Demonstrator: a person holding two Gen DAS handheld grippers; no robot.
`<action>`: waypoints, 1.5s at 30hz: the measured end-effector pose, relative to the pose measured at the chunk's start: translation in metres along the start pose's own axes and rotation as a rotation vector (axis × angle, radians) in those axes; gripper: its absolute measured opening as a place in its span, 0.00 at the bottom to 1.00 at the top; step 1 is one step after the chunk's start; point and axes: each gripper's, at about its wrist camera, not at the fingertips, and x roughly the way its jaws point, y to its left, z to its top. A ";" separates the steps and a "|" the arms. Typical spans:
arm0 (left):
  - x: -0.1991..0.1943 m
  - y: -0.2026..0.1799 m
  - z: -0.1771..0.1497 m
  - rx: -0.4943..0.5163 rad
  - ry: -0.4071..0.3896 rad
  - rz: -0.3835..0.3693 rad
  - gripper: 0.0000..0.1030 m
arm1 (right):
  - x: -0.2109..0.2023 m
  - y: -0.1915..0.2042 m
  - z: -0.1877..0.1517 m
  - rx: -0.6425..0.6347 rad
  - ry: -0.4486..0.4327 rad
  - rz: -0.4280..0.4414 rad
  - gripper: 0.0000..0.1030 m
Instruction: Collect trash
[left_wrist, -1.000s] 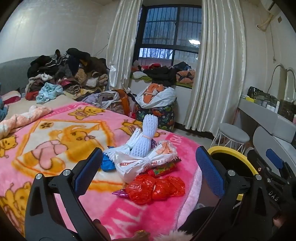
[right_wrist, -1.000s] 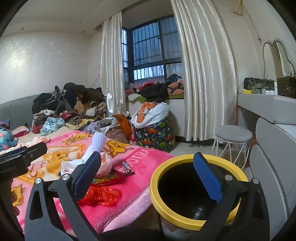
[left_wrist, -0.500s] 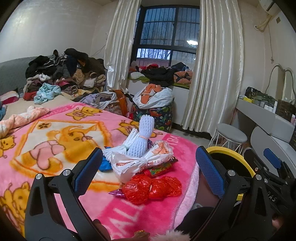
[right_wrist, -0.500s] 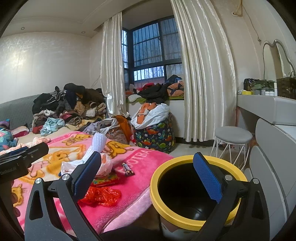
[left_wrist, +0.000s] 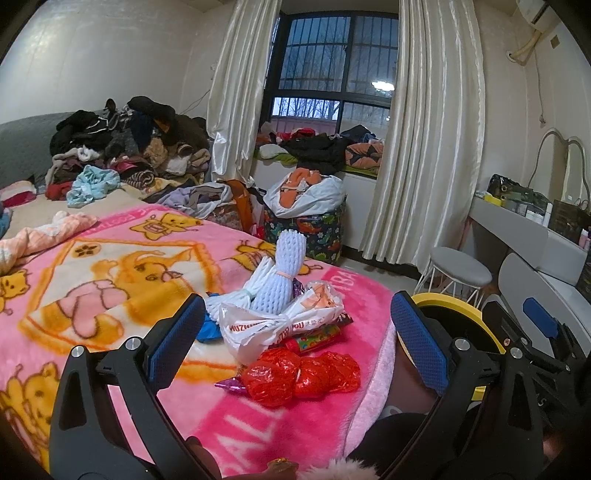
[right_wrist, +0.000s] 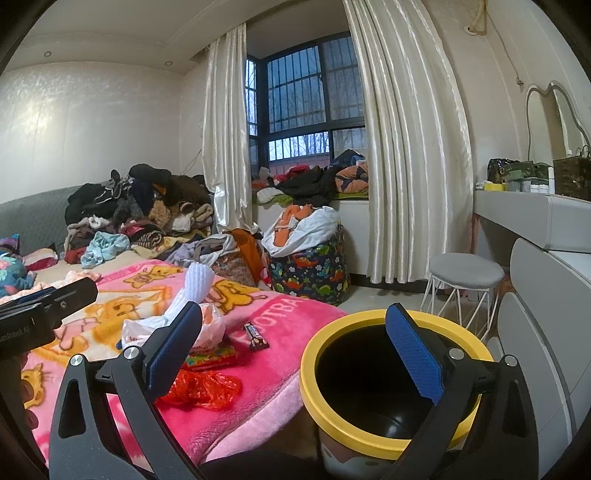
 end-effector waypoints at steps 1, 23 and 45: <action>0.000 0.002 0.000 0.000 -0.001 0.001 0.90 | 0.000 0.000 0.000 -0.001 0.000 0.000 0.94; 0.000 -0.001 0.003 -0.006 -0.002 -0.007 0.89 | 0.000 0.002 -0.002 0.001 -0.001 -0.004 0.94; 0.009 0.073 0.012 -0.157 -0.018 0.039 0.89 | 0.035 0.065 -0.006 -0.080 0.126 0.240 0.94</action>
